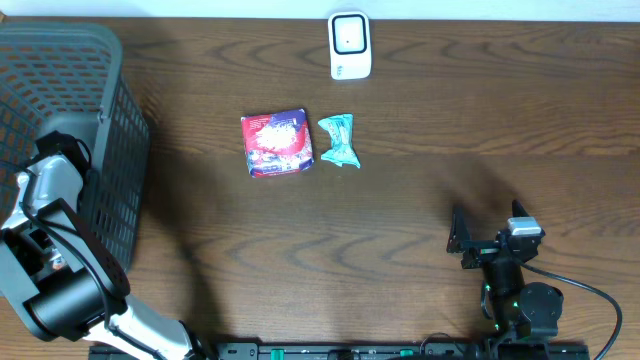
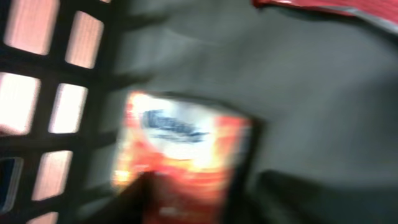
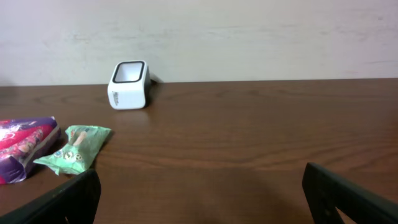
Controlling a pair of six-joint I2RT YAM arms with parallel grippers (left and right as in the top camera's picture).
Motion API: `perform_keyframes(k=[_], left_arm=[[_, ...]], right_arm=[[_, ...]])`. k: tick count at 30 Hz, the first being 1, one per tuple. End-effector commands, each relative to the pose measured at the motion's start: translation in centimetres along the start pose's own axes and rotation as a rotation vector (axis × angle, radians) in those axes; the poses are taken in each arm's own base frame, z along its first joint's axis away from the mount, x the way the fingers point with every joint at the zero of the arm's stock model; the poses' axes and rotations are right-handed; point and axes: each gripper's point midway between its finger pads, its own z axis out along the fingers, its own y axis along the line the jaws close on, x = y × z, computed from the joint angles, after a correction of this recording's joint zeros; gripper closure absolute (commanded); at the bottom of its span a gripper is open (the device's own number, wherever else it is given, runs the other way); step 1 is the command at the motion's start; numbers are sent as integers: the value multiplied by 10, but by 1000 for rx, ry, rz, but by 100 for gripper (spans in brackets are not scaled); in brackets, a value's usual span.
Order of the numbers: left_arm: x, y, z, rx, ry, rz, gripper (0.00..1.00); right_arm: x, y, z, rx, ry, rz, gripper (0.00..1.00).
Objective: Scan the item barcode
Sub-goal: 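Reach the left gripper into the basket and grasp the orange Kleenex pack, then carry the Kleenex pack past the scanner and set it down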
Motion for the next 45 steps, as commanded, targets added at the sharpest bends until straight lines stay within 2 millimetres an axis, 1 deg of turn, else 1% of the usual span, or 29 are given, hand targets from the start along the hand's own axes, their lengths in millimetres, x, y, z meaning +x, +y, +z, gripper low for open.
perform_keyframes(k=[1, 2, 5, 7, 9, 11, 13, 16, 19, 22, 24, 26, 28, 29, 30, 32, 33, 35, 37, 39, 40, 43, 44, 45], left_arm=[[4, 3, 8, -18, 12, -2, 81], [4, 3, 8, -18, 12, -1, 92], [2, 1, 5, -10, 9, -6, 92], [-4, -3, -2, 14, 0, -3, 93], [-15, -10, -18, 66, -18, 17, 93], [-30, -18, -42, 142, -43, 31, 93], [-43, -23, -72, 246, -52, 25, 93], [-59, -27, -123, 438, -56, -8, 93], [-70, -25, -187, 702, -73, -11, 92], [-76, -17, -240, 913, -102, 5, 93], [-71, -9, -281, 1089, -101, 59, 93], [-58, -4, -315, 1237, -88, 144, 93], [-37, 0, -352, 1404, -92, 292, 93], [-23, 2, -373, 1500, -105, 401, 92], [-9, 4, -389, 1576, -110, 490, 93], [22, 9, -419, 1725, -108, 669, 92], [39, 12, -430, 1783, -92, 743, 93], [68, 15, -444, 1847, -43, 842, 92], [98, 16, -450, 1870, -3, 937, 93], [133, 17, -454, 1891, 23, 1068, 93], [157, 18, -455, 1901, 47, 1150, 93], [212, 22, -456, 1908, 129, 1309, 93], [240, 23, -454, 1900, 177, 1378, 93], [255, 24, -453, 1897, 202, 1413, 92]], right_arm=[[0, 3, 0, -14, 0, 5, 1], [0, 3, 0, -14, 0, 5, 1], [0, 3, 0, -14, 0, 5, 1], [0, 3, 0, -14, 0, 5, 1], [0, 3, 0, -14, 0, 5, 1], [0, 3, 0, -14, 0, 5, 1], [0, 3, 0, -14, 0, 5, 1], [0, 3, 0, -14, 0, 5, 1], [0, 3, 0, -14, 0, 5, 1], [0, 3, 0, -14, 0, 5, 1], [0, 3, 0, -14, 0, 5, 1], [0, 3, 0, -14, 0, 5, 1], [0, 3, 0, -14, 0, 5, 1], [0, 3, 0, -14, 0, 5, 1], [0, 3, 0, -14, 0, 5, 1], [0, 3, 0, -14, 0, 5, 1], [0, 3, 0, -14, 0, 5, 1], [0, 3, 0, -14, 0, 5, 1], [0, 3, 0, -14, 0, 5, 1], [0, 3, 0, -14, 0, 5, 1], [0, 3, 0, -14, 0, 5, 1], [0, 3, 0, -14, 0, 5, 1], [0, 3, 0, -14, 0, 5, 1], [0, 3, 0, -14, 0, 5, 1]])
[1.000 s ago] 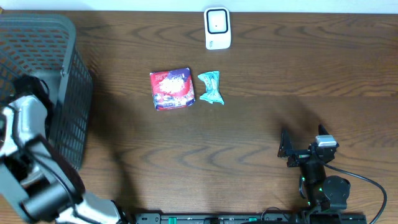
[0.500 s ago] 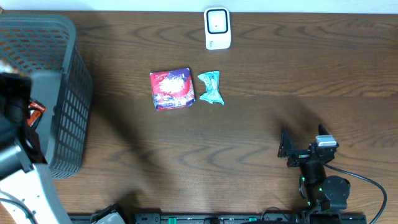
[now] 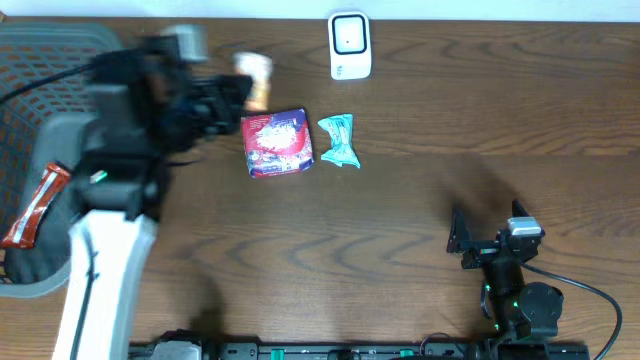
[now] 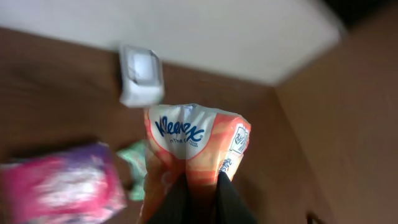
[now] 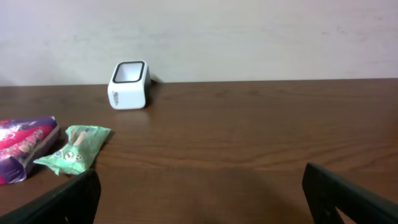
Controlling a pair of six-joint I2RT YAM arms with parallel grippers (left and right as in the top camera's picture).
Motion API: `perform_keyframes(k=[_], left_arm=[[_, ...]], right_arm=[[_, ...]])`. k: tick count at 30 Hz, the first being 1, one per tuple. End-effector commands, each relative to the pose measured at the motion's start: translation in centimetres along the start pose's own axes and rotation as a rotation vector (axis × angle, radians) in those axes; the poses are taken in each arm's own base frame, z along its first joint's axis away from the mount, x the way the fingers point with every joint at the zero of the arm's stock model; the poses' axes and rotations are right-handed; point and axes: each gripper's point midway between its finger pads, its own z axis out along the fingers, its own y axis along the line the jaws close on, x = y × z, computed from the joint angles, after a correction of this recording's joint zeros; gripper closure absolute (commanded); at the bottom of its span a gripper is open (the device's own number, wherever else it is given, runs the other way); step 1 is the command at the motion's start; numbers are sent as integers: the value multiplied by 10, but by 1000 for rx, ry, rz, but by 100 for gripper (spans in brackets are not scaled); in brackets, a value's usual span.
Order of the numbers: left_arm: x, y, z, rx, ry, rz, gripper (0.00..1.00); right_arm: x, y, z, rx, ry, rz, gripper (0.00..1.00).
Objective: Scan the item barcode
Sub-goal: 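Carry the Kleenex pack past the scanner and set it down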
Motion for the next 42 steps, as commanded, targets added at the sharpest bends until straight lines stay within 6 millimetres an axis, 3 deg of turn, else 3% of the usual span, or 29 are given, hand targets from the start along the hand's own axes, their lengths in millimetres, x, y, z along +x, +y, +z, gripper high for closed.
perform_keyframes(k=[1, 3, 9, 14, 18, 22, 28, 30, 33, 34, 36, 39, 42], left_arm=[[41, -28, 51, 115, 155, 86, 93], [59, -32, 78, 134, 211, 96, 93], [122, -13, 164, -2, 314, 149, 93], [161, 3, 205, -90, 346, 195, 93], [190, -1, 227, -68, 382, 211, 92], [205, 5, 240, -117, 377, 230, 92], [220, 36, 250, -299, 343, 145, 92], [225, 45, 253, -339, 339, 132, 77], [233, 52, 256, -353, 356, 130, 71], [233, 52, 256, -353, 357, 130, 65], [230, 51, 257, -347, 347, 130, 55], [213, 42, 254, -326, 304, 127, 52], [183, 28, 243, -297, 239, 120, 51]], right_arm=[[0, 3, 0, -14, 0, 5, 1], [0, 3, 0, -14, 0, 5, 1], [0, 3, 0, -14, 0, 5, 1], [0, 3, 0, -14, 0, 5, 1], [0, 3, 0, -14, 0, 5, 1], [0, 3, 0, -14, 0, 5, 1], [0, 3, 0, -14, 0, 5, 1], [0, 3, 0, -14, 0, 5, 1], [0, 3, 0, -14, 0, 5, 1], [0, 3, 0, -14, 0, 5, 1], [0, 3, 0, -14, 0, 5, 1], [0, 3, 0, -14, 0, 5, 1], [0, 3, 0, -14, 0, 5, 1]])
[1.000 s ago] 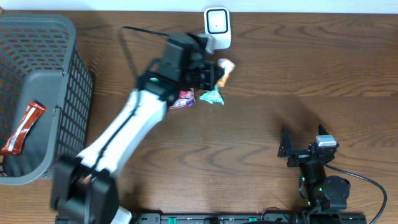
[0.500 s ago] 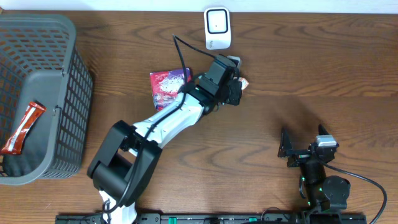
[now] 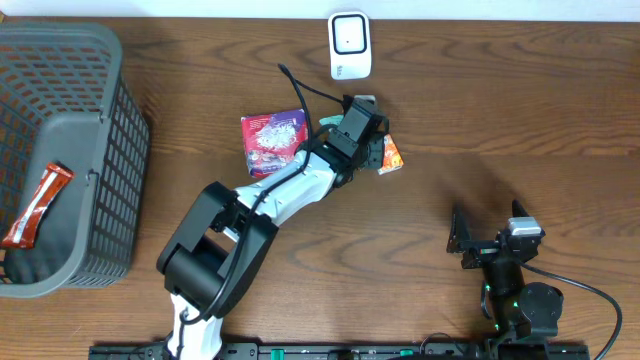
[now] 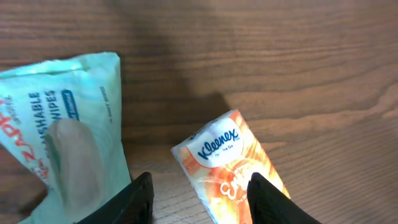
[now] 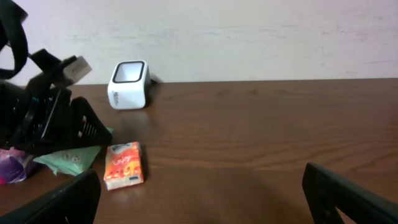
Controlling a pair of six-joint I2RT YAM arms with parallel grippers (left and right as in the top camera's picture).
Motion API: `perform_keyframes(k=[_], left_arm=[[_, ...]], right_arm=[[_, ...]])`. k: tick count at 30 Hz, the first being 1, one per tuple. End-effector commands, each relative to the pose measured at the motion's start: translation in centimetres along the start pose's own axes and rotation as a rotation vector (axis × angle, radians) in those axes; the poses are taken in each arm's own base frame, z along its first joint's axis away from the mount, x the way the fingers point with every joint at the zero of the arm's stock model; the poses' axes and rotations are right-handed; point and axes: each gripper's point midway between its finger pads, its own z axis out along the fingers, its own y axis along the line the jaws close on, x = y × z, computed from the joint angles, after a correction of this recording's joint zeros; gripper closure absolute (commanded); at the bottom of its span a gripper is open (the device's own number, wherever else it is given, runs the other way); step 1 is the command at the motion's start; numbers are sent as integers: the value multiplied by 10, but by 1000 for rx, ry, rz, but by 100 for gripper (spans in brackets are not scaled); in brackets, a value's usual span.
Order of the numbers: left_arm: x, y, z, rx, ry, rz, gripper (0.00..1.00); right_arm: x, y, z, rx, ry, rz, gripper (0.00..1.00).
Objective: Scan the item barcode
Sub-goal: 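Carry the Kleenex pack past the scanner and set it down, then reach the left gripper into the basket and grasp the red snack bar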
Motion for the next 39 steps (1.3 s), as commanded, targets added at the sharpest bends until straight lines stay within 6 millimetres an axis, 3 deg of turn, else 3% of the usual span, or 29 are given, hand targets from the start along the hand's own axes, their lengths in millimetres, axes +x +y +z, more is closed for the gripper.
perform_keyframes(k=[1, 5, 7, 11, 13, 14, 19, 25, 28, 32, 35, 36, 39], left_arm=[[-47, -5, -43, 28, -128, -31, 50], [-90, -10, -100, 62, -251, -4, 46], [-108, -7, -140, 63, -315, 42, 38], [-129, 9, -202, 29, -398, 119, 29], [-135, 26, -235, -14, -430, 155, 12], [-136, 37, -251, -42, -442, 174, 1], [-137, 97, -317, -217, -484, 250, 0], [-135, 206, -406, -662, -591, 64, 2], [-130, 236, -430, -765, -613, -4, 2], [-125, 272, -440, -857, -598, -74, 2], [-113, 319, -453, -1007, -561, -169, 2], [-104, 345, -458, -1071, -543, -238, 2], [-87, 389, -457, -1143, -479, -328, 2]], right_arm=[[0, 3, 0, -14, 0, 5, 1], [0, 3, 0, -14, 0, 5, 1], [0, 3, 0, -14, 0, 5, 1], [0, 3, 0, -14, 0, 5, 1], [0, 3, 0, -14, 0, 5, 1], [0, 3, 0, -14, 0, 5, 1], [0, 3, 0, -14, 0, 5, 1], [0, 3, 0, -14, 0, 5, 1], [0, 3, 0, -14, 0, 5, 1], [0, 3, 0, -14, 0, 5, 1], [0, 3, 0, -14, 0, 5, 1], [0, 3, 0, -14, 0, 5, 1], [0, 3, 0, -14, 0, 5, 1]])
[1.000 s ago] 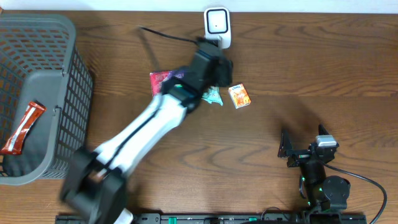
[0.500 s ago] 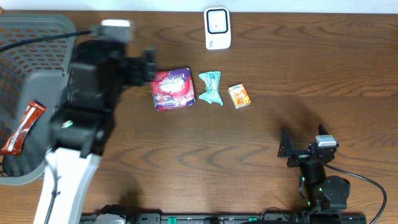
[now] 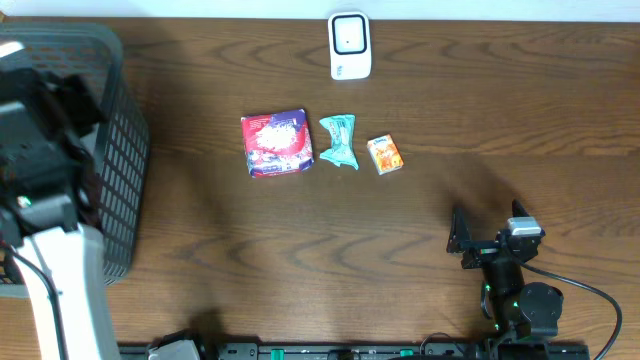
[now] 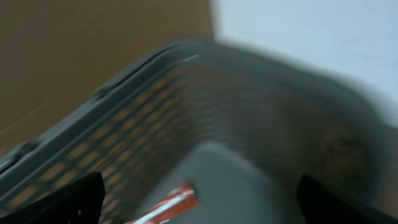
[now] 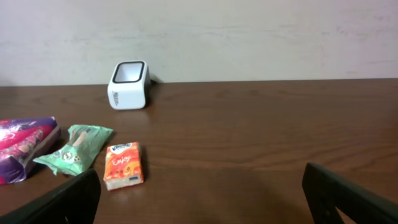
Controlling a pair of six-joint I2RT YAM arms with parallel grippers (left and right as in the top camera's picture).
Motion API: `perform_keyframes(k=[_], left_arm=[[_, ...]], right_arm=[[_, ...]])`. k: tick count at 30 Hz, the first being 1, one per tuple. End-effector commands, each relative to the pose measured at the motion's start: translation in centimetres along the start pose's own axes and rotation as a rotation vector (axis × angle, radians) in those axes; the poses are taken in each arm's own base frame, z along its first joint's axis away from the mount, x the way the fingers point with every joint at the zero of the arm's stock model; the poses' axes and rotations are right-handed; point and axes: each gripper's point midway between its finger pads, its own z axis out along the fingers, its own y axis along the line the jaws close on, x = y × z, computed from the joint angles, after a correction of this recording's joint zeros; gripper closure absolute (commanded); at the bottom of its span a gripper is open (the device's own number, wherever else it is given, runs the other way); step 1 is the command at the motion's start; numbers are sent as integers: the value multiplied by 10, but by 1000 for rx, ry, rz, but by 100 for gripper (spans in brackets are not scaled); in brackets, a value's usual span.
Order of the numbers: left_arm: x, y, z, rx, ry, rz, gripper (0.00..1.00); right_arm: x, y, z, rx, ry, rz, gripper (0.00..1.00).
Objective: Scan the item barcode
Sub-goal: 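Reach the left gripper into the basket and grasp the red snack bar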
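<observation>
The white barcode scanner (image 3: 350, 45) stands at the far middle of the table, also seen as the scanner (image 5: 129, 84). An orange Kleenex pack (image 3: 384, 154) lies flat to the right of a teal wipes pack (image 3: 338, 140) and a red-purple pack (image 3: 277, 143). My left gripper (image 4: 199, 200) hangs open over the grey basket (image 3: 120, 130) at the left, with a red wrapper (image 4: 166, 206) blurred below it. My right gripper (image 5: 202, 199) rests open and empty near the front right, facing the orange pack (image 5: 123, 165).
The basket's tall mesh walls (image 4: 124, 137) surround the space under my left gripper. The left arm (image 3: 45, 170) covers much of the basket from above. The three packs form a row in front of the scanner.
My left gripper was open over the orange pack beside the wipes; now the arm is back at the left, above the basket. The orange pack stays on the table. The right arm is unmoved.
My left gripper was down in the basket at the orange Kleenex pack. Then it held the pack in the air near the scanner. Then the pack lay on the table right of the wipes with the gripper open over it. Now the gripper is over the basket again.
</observation>
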Motion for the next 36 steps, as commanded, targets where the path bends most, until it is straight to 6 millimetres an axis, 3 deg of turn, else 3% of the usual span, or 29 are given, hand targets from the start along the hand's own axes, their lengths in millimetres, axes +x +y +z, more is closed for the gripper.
perform_keyframes(k=[1, 3, 9, 16, 20, 30, 36], left_arm=[[25, 46, 40, -176, 104, -25, 2], [42, 57, 58, -211, 164, -24, 2], [81, 51, 98, -204, 293, 18, 2], [129, 42, 130, -180, 443, 170, 2], [158, 50, 147, -196, 527, 182, 2], [208, 66, 169, -102, 653, 148, 2], [222, 61, 171, 56, 671, 159, 2]], right_arm=[[0, 3, 0, -14, 0, 5, 1], [0, 3, 0, -14, 0, 5, 1], [0, 3, 0, -14, 0, 5, 1], [0, 3, 0, -14, 0, 5, 1], [0, 3, 0, -14, 0, 5, 1], [0, 3, 0, -14, 0, 5, 1], [0, 3, 0, -14, 0, 5, 1]])
